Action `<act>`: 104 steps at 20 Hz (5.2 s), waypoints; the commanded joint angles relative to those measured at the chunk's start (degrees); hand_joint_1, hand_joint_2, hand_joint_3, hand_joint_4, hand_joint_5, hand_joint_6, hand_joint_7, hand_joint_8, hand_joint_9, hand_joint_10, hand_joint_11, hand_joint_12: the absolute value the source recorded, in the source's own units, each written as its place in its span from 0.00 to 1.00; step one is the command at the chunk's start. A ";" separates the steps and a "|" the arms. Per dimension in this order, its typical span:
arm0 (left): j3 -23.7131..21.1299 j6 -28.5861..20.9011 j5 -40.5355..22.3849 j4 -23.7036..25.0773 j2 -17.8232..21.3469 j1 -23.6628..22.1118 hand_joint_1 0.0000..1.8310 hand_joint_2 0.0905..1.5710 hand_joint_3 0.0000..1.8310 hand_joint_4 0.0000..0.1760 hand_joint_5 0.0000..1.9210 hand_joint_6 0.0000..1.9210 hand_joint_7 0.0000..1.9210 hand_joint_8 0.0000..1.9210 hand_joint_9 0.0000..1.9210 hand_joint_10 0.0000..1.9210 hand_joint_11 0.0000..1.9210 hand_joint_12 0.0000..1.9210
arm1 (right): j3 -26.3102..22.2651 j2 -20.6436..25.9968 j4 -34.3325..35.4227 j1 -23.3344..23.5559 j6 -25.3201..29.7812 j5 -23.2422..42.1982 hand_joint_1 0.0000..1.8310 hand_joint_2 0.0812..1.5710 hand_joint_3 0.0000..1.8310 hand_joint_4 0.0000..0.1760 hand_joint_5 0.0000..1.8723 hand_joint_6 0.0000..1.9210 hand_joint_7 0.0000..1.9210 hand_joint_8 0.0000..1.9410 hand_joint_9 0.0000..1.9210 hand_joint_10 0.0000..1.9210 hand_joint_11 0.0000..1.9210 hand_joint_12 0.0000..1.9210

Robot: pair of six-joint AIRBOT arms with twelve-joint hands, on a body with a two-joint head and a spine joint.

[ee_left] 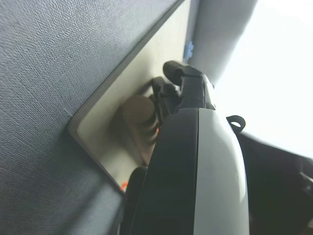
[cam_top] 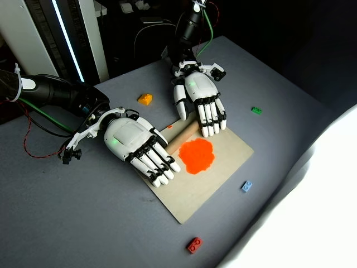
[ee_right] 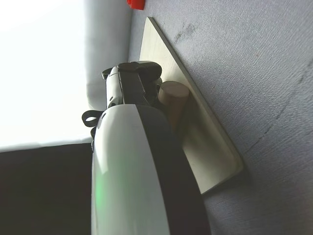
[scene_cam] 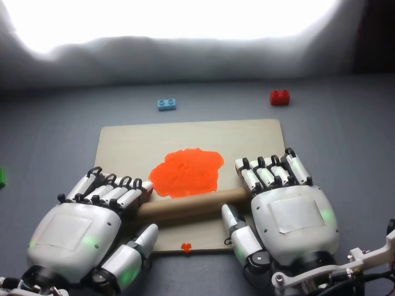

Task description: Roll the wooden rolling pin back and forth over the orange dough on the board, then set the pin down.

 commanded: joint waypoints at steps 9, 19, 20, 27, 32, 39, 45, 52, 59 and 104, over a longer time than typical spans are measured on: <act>-0.80 -0.20 -2.46 1.80 0.55 0.21 0.00 1.00 0.05 0.00 0.23 0.00 0.26 0.00 0.20 0.00 0.00 0.35 | -0.59 0.43 -3.73 -0.37 -0.76 4.99 0.00 1.00 0.00 0.00 0.20 0.00 0.24 0.00 0.24 0.01 0.00 0.53; -1.00 -0.45 -2.21 2.41 0.75 0.31 0.00 1.00 0.05 0.00 0.24 0.00 0.26 0.00 0.21 0.00 0.00 0.36 | -0.57 0.55 -4.92 -0.10 -0.61 4.99 0.00 1.00 0.00 0.00 0.20 0.00 0.24 0.00 0.23 0.00 0.00 0.51; -1.04 -0.53 -2.21 2.42 0.76 0.31 0.00 1.00 0.05 0.00 0.24 0.00 0.26 0.00 0.21 0.00 0.00 0.37 | -0.57 0.56 -4.93 0.00 -0.62 5.02 0.00 1.00 0.00 0.00 0.20 0.00 0.24 0.00 0.23 0.00 0.00 0.50; -1.31 -0.75 -1.90 2.50 1.22 0.31 0.00 1.00 0.05 0.00 0.23 0.00 0.26 0.00 0.21 0.00 0.00 0.36 | -0.57 0.75 -5.64 0.56 -0.70 5.48 0.00 1.00 0.00 0.00 0.20 0.00 0.24 0.00 0.23 0.00 0.00 0.52; -1.48 -0.98 -1.42 2.98 1.52 0.31 0.00 1.00 0.05 0.00 0.23 0.00 0.26 0.00 0.21 0.00 0.00 0.37 | -0.56 0.78 -5.93 0.67 -0.67 5.59 0.00 1.00 0.00 0.00 0.20 0.00 0.24 0.00 0.24 0.00 0.00 0.53; -1.74 -1.17 -0.90 3.47 1.84 0.54 0.00 1.00 0.05 0.00 0.23 0.00 0.26 0.00 0.21 0.00 0.00 0.37 | -0.57 0.83 -5.98 0.68 -0.70 5.66 0.00 1.00 0.00 0.00 0.21 0.00 0.25 0.00 0.24 0.01 0.00 0.57; -1.90 -1.32 -0.66 3.47 2.02 0.22 0.00 1.00 0.05 0.00 0.23 0.00 0.26 0.00 0.21 0.00 0.00 0.35 | -0.57 0.82 -5.98 0.72 -0.71 5.67 0.00 1.00 0.00 0.00 0.20 0.01 0.24 0.00 0.24 0.01 0.00 0.56; -1.83 -1.35 -0.10 3.48 2.19 -0.16 0.00 1.00 0.05 0.00 0.23 0.00 0.26 0.00 0.20 0.00 0.00 0.35 | -0.57 0.82 -6.00 0.80 -0.84 5.66 0.00 1.00 0.00 0.00 0.20 0.00 0.25 0.00 0.24 0.01 0.00 0.52; -1.35 -1.42 0.54 4.35 2.39 -0.82 0.00 1.00 0.04 0.00 0.23 0.00 0.26 0.00 0.21 0.00 0.00 0.37 | -0.58 1.07 -6.02 1.19 -0.85 5.82 0.00 1.00 0.00 0.00 0.20 0.00 0.24 0.00 0.24 0.01 0.00 0.53; -4.26 -0.52 21.12 7.35 13.48 -15.86 0.00 1.00 0.05 0.00 0.24 0.00 0.26 0.00 0.21 0.00 0.00 0.36 | -0.76 3.41 -9.11 3.81 -0.67 5.75 0.00 1.00 0.00 0.00 0.20 0.00 0.25 0.00 0.24 0.00 0.00 0.55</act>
